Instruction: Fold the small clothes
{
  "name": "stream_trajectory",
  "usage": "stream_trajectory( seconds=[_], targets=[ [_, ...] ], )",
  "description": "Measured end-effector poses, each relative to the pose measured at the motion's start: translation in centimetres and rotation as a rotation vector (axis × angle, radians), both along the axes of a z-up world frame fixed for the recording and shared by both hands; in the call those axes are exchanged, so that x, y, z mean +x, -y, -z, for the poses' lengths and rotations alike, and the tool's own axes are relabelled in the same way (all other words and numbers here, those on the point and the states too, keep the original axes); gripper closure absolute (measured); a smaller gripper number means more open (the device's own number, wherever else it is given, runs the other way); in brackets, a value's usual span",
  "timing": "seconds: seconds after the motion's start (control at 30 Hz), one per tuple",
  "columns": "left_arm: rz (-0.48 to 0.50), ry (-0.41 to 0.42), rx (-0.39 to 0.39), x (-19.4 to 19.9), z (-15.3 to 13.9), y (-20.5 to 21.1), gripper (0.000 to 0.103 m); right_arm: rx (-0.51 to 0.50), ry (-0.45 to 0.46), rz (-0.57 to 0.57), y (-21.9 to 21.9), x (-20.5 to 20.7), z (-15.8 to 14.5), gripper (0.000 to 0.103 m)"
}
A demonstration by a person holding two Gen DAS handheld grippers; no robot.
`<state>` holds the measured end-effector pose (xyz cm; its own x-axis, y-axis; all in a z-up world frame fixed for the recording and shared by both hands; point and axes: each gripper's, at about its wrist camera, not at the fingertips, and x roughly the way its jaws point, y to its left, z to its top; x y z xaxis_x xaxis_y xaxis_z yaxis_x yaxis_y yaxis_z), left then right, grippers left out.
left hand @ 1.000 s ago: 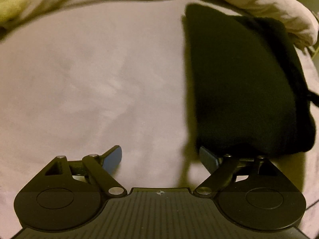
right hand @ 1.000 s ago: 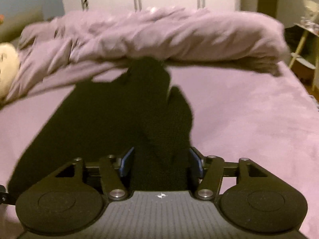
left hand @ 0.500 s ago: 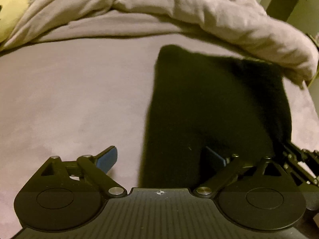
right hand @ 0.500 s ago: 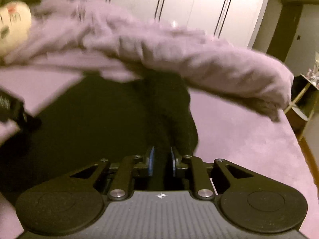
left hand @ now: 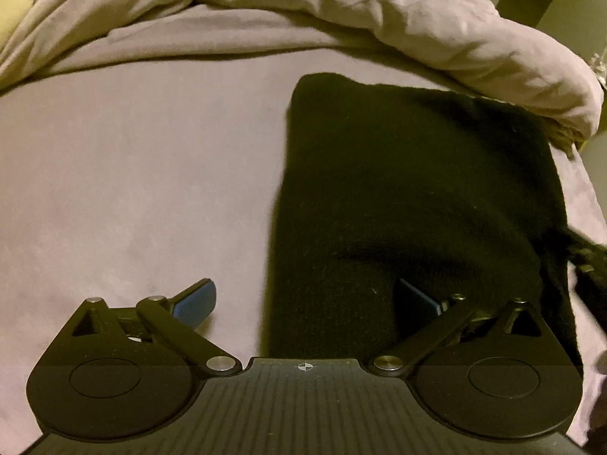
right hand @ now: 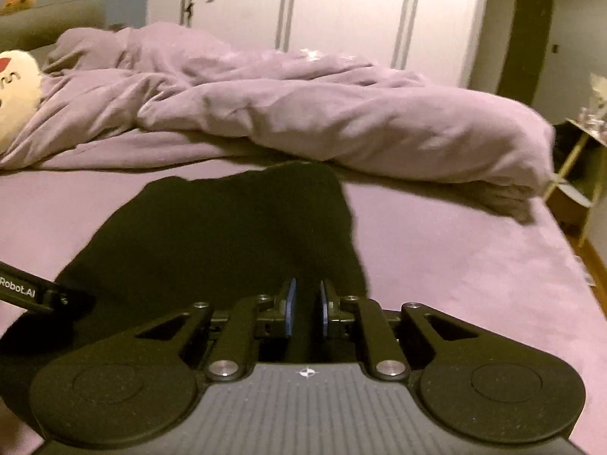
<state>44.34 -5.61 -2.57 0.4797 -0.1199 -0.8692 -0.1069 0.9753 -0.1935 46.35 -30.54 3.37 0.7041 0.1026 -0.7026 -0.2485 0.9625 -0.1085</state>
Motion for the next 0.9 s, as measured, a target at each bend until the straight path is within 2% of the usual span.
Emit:
stream_trajectory(
  seconds=[0.1,0.13,0.23,0.37,0.47,0.53,0.63,0.73,0.9],
  targets=[
    [-0.001,-0.018,-0.041,0.1,0.2,-0.4,0.0,-0.053,-0.078,-0.024,-0.4,0.7,3.2,0.087],
    [-0.012,-0.028,-0.06,0.1,0.3,-0.6,0.0,-0.062,-0.068,-0.03,-0.4,0.7,3.6,0.087],
    [-0.031,-0.053,-0.106,0.3,0.7,-1.4,0.0,-0.047,-0.092,-0.022,-0.2,1.0,2.8,0.083],
    [-0.047,-0.082,-0.178,0.1,1.1,-2.6,0.0,0.021,-0.125,0.021,1.1,0.5,0.9,0.066],
    [-0.052,-0.094,-0.205,0.1,1.2,-3.0,0.0,0.065,-0.16,0.068,2.6,-0.5,0.5,0.04],
    [-0.05,-0.096,-0.209,0.1,1.2,-3.1,0.0,0.124,-0.191,0.092,4.0,-0.7,0.7,0.038],
    [-0.053,-0.104,-0.217,0.1,1.1,-3.2,0.0,0.239,-0.248,0.157,5.8,-0.2,1.6,0.03],
    [-0.058,-0.115,-0.23,0.3,1.2,-3.5,0.0,0.303,-0.294,0.195,6.9,0.6,2.6,0.019],
    [-0.049,-0.13,-0.279,0.7,1.5,-3.9,0.0,0.47,-0.382,0.233,8.7,1.7,4.4,0.019]
  ],
)
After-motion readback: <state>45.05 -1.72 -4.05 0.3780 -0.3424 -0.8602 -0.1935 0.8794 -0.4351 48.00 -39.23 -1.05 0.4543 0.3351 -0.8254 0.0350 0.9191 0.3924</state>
